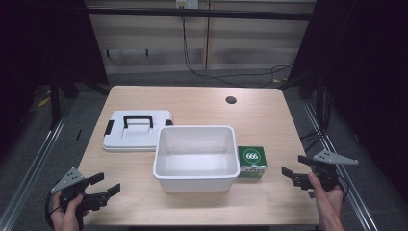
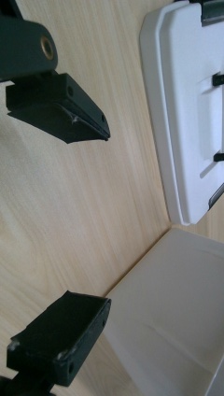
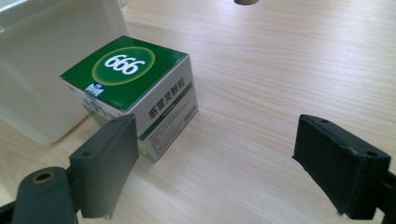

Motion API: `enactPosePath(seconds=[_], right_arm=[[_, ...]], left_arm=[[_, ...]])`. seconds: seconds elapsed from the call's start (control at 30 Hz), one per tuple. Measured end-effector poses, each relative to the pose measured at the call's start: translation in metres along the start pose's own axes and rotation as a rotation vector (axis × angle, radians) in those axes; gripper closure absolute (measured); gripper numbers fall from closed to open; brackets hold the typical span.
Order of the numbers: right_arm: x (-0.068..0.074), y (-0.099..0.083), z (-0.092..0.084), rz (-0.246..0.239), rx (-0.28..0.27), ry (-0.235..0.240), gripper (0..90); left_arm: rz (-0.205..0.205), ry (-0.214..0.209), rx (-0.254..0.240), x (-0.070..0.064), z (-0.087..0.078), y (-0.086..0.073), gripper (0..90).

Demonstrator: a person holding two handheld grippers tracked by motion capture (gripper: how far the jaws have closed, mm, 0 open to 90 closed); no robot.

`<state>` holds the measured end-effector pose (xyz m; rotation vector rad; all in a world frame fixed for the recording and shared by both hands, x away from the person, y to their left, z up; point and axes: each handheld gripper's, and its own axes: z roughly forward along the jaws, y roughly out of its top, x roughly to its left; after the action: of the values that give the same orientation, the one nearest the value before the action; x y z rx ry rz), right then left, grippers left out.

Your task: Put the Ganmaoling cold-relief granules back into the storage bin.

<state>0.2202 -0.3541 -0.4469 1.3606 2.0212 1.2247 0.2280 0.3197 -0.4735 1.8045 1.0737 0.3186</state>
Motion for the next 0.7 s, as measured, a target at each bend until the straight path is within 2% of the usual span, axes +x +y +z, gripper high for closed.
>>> enactPosePath(seconds=[0.17,0.23,0.37,0.57,0.7], right_arm=[[-0.002,-0.001,-0.001,0.002,0.006,0.026,13.3],[0.001,0.001,-0.003,-0.008,-0.017,0.045,13.3],[0.004,0.005,-0.003,-0.029,-0.009,0.029,13.3],[0.017,0.013,0.005,-0.160,0.053,0.033,13.4],[0.021,0.021,0.006,-0.200,0.053,0.025,13.3]], left_arm=[[-0.002,0.000,-0.004,-0.002,0.000,0.000,15.8],[0.004,-0.009,0.003,-0.003,0.000,0.000,15.8],[0.013,-0.007,0.001,-0.003,0.000,0.000,15.9],[0.007,-0.011,0.002,-0.002,0.000,0.000,15.8],[0.008,-0.012,-0.001,-0.003,0.000,0.000,15.8]])
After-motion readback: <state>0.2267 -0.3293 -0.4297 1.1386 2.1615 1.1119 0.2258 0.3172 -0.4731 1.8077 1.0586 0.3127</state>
